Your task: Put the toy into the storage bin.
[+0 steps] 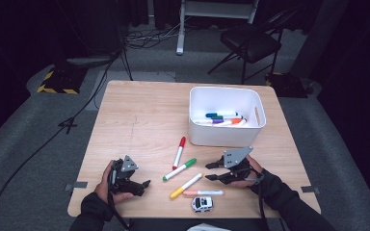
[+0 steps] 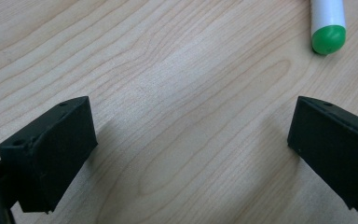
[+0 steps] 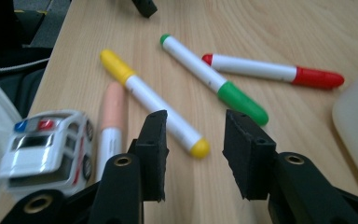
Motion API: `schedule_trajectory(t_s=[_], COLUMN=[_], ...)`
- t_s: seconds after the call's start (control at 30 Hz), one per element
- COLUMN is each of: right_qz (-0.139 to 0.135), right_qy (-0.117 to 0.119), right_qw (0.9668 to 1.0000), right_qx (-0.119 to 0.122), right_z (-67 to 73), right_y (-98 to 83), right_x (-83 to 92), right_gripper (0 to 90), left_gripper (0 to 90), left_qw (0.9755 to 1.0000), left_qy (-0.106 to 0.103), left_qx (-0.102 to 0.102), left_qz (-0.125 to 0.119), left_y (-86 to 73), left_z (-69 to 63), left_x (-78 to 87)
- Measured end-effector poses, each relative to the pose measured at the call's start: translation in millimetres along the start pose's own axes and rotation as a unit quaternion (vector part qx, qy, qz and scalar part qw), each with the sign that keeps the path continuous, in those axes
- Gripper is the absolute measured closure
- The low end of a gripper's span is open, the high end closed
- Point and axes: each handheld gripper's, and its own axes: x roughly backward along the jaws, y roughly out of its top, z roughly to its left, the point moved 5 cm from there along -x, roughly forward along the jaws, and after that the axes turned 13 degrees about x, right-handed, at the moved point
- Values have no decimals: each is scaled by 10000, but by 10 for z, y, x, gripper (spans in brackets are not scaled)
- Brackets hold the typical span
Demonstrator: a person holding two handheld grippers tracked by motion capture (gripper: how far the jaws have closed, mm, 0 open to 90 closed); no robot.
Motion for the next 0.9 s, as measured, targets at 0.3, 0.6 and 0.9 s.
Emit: schedule_trajectory(t_s=[0.3,0.6,0.9], right_qz=[-52,209,439], right_qy=[10,241,387], right_qw=[9999,9992,9982], right_qx=[113,258,135], right_z=[-256,-350,-423], right_y=[162,154,27], right_x=[-309,-578,-752], right_gripper=[509,467,465], left_gripper=[13,13,13], left_qw=[10000,10000,10000], left_qy=[8,6,7], left_qx=[-10,-7,-7], left_qz=[-4,-4,-5], left_y=[0,0,0], left_z=[0,0,-1], left_x=[2,1,1])
